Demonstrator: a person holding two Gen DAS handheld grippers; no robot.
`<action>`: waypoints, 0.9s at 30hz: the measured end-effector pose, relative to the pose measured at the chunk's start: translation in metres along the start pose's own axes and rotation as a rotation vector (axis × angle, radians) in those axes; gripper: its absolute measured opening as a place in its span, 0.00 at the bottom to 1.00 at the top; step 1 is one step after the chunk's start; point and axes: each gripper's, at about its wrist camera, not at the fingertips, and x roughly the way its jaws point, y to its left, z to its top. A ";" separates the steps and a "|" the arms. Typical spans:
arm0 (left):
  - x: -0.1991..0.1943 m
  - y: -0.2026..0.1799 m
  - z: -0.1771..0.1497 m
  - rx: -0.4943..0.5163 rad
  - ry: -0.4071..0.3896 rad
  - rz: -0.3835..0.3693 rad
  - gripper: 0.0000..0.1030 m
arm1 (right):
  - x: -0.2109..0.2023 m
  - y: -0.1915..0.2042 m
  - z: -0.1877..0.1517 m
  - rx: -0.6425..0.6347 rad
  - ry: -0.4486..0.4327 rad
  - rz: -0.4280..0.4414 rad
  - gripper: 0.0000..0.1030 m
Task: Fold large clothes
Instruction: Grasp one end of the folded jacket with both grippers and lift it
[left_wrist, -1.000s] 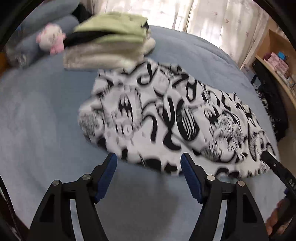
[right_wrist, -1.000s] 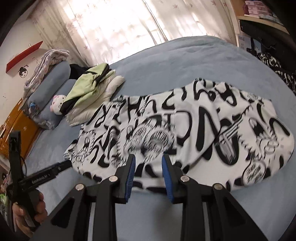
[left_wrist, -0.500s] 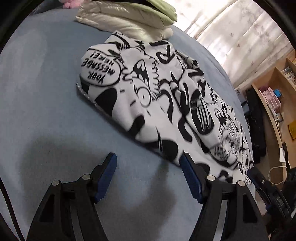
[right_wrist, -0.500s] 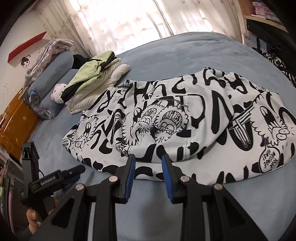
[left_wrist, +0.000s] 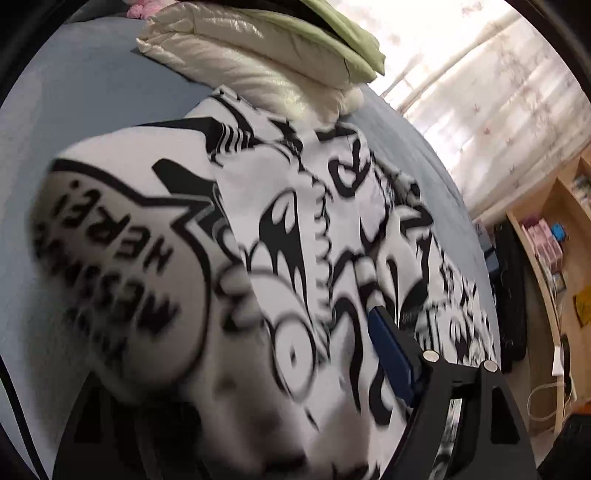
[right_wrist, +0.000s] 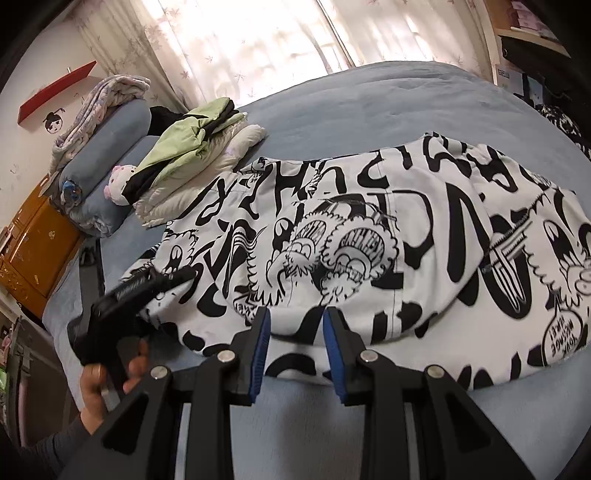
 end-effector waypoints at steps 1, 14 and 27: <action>0.001 -0.002 0.003 -0.002 -0.024 -0.003 0.66 | 0.002 0.001 0.005 -0.009 -0.014 0.000 0.28; -0.028 -0.045 -0.001 0.207 -0.208 0.041 0.08 | 0.076 -0.009 0.044 -0.140 -0.058 -0.209 0.17; -0.065 -0.158 -0.024 0.456 -0.288 -0.009 0.06 | 0.090 -0.022 0.021 -0.105 -0.066 -0.167 0.17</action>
